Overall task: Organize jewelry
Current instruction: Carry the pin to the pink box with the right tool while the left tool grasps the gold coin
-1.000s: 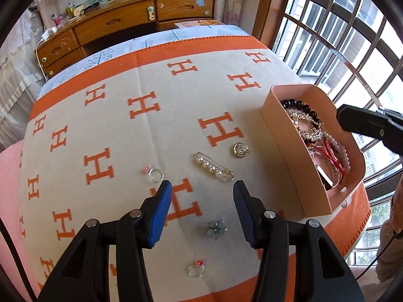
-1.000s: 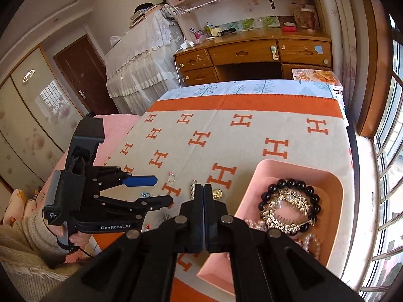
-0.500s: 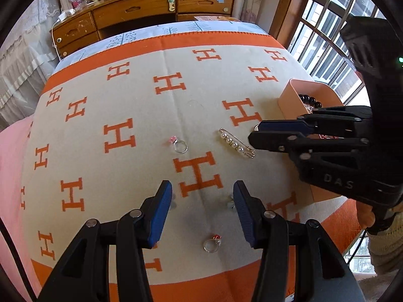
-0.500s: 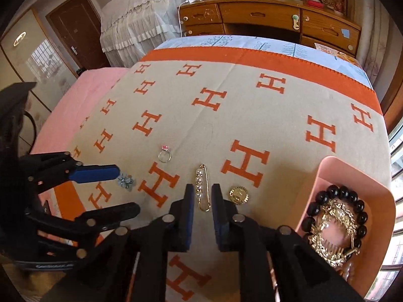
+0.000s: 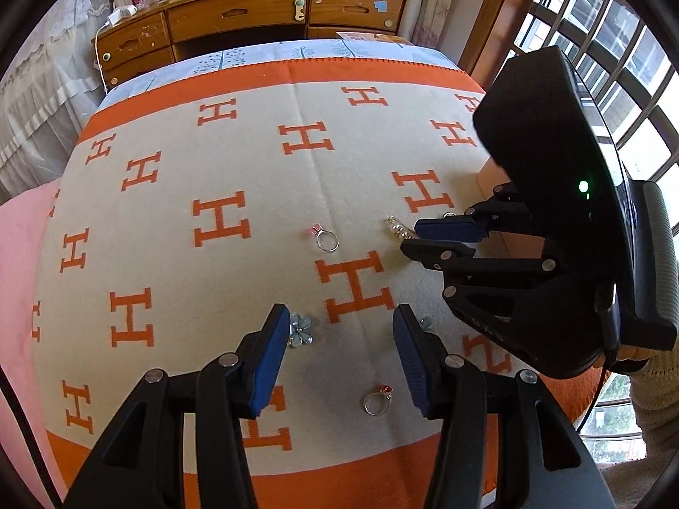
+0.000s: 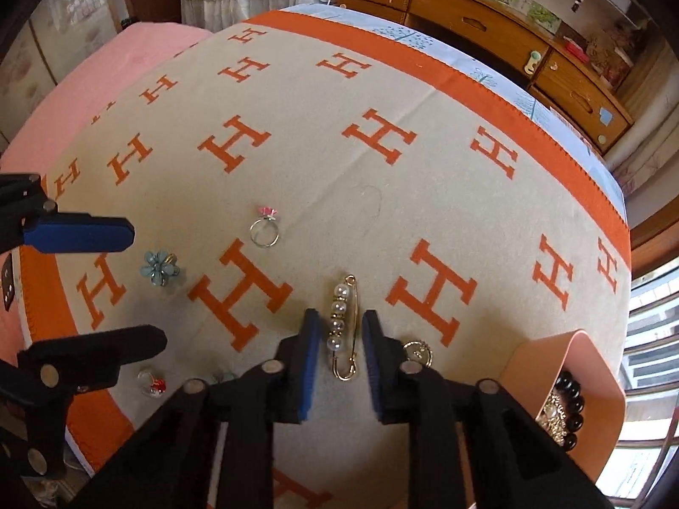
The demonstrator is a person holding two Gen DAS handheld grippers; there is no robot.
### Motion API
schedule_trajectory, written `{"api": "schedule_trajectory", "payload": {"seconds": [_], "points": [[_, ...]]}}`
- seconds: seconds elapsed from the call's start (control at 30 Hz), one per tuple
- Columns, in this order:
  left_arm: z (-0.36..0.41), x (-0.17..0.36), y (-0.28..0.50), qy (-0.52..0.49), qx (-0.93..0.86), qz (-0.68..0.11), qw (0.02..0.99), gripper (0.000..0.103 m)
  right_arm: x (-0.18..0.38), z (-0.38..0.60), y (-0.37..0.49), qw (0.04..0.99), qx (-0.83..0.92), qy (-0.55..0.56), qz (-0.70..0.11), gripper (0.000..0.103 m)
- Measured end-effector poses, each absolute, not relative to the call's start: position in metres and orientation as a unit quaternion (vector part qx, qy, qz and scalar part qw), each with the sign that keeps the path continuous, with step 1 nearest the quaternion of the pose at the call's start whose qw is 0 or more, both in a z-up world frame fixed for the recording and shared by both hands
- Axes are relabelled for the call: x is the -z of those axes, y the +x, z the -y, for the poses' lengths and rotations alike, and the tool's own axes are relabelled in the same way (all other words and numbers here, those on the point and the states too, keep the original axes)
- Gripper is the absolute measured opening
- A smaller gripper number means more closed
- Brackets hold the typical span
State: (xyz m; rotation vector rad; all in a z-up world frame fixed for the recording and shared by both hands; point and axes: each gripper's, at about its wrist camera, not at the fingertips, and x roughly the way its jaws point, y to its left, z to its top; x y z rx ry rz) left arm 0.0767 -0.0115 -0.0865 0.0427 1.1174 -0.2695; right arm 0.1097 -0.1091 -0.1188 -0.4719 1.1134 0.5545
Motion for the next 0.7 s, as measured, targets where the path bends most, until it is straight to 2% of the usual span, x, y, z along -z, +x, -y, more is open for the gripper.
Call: {"api": "schedule_trajectory", "payload": {"seconds": [0.03,0.13,0.4,0.7], "points": [[0.011,0.086,0.077,0.021,0.127,-0.527,0.84,0.049,0.119,0.107,0.108,0.785,-0.253,-0.228,-0.517,0.007],[0.014,0.082,0.079,0.025,0.129,-0.522,0.843,0.049,0.114,0.115,0.11,0.788,-0.256,-0.193,-0.525,0.007],[0.044,0.077,0.098,0.061,0.156,-0.511,0.843,0.049,0.06,0.202,0.105,0.838,-0.263,0.032,-0.477,0.007],[0.11,0.112,0.126,0.098,0.194,-0.538,0.814,0.049,0.039,0.289,0.064,0.87,-0.22,0.166,-0.409,0.007]]}}
